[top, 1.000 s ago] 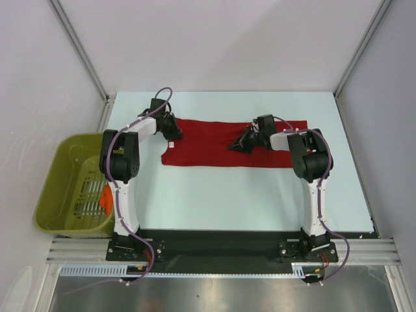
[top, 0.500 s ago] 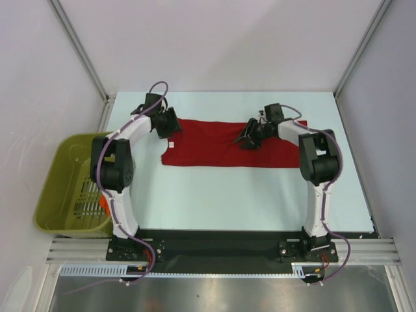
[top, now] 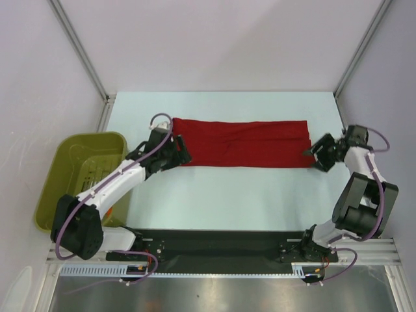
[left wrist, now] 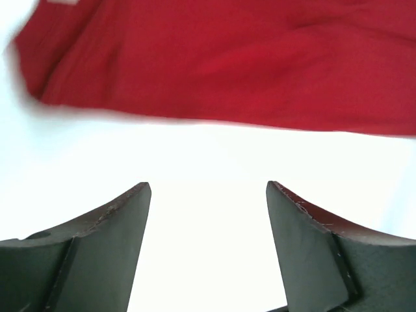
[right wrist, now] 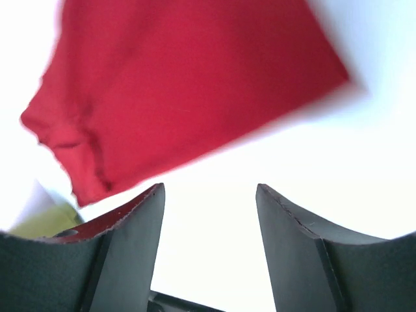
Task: Fold and stack the t-shirts
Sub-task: Fold the tshirt
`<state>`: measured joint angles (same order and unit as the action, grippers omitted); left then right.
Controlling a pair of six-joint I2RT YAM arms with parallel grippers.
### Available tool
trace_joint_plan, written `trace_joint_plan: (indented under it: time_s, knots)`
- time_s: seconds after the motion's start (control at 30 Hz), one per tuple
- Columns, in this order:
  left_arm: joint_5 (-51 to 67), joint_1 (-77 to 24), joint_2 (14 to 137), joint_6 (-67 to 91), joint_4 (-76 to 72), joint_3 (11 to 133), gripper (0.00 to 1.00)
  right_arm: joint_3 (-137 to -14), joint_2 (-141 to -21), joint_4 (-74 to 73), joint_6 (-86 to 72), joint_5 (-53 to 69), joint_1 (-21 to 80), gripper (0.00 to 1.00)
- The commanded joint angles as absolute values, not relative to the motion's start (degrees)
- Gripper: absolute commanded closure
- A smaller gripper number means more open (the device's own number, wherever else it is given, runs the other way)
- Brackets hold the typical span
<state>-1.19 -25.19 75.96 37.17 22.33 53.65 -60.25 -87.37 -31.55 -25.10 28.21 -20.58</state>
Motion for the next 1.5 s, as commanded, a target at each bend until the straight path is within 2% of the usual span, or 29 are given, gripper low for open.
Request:
trace_joint_plan:
  time_s: [0.0,0.07,0.1,0.3,0.33,0.53,0.83,0.9,0.93,1.0,1.03,1.3,1.33,1.43,1.47]
  knots:
    - [-9.13,-24.08,72.78,47.80,18.29,47.74,0.23,-52.31,-84.11,-27.78,-29.44,26.47,-23.99,0.36]
    - [-11.15,-23.91,73.30,49.21,18.02,47.11,0.20,-50.72,-84.28,-26.11,-30.58,25.58,-25.04,0.35]
    - [-11.68,-23.21,73.74,50.35,18.37,46.67,0.15,-49.23,-84.46,-25.49,-30.85,25.49,-25.40,0.36]
    - [-9.58,-18.28,78.13,55.02,16.28,44.92,0.16,-49.13,-88.23,-24.96,-26.90,25.05,-26.19,0.33]
    - [-10.62,-18.19,78.57,55.28,15.65,44.74,0.16,-48.87,-88.59,-24.18,-26.89,25.57,-26.37,0.01]
    - [-8.88,-16.52,84.53,59.41,12.83,45.17,0.22,-48.16,-89.56,-22.32,-26.98,25.41,-26.46,0.00]
    - [-8.53,-15.21,89.38,60.91,10.11,45.79,0.25,-47.46,-92.01,-18.46,-30.14,25.75,-26.63,0.00]
    - [-8.17,-14.94,90.44,61.00,9.93,45.97,0.26,-47.20,-92.72,-16.54,-30.76,25.58,-26.54,0.04]
    - [-8.17,-14.85,90.79,61.08,9.76,45.97,0.27,-47.02,-92.90,-15.74,-31.54,24.88,-26.46,0.12]
    - [-8.17,-14.50,91.58,61.26,9.40,46.05,0.30,-46.67,-93.51,-13.20,-32.60,24.00,-26.46,0.19]
    - [-8.17,-14.33,91.93,61.52,9.32,46.14,0.31,-46.84,-93.86,-11.97,-33.13,24.34,-26.46,0.28]
    - [-7.82,-12.39,95.53,61.35,9.67,48.86,0.44,-50.71,-99.75,-12.04,-34.63,23.56,-25.06,0.38]
    - [-8.08,-12.39,96.06,61.17,9.67,49.30,0.48,-51.15,-99.93,-12.30,-34.72,23.29,-24.70,0.41]
    - [-8.09,-12.39,98.08,60.30,9.76,51.32,0.54,-51.24,-100.63,-13.44,-34.72,23.03,-24.26,0.58]
    - [-8.43,-12.39,98.78,60.12,10.28,52.81,0.59,-50.81,-100.72,-13.97,-34.80,23.03,-24.17,0.62]
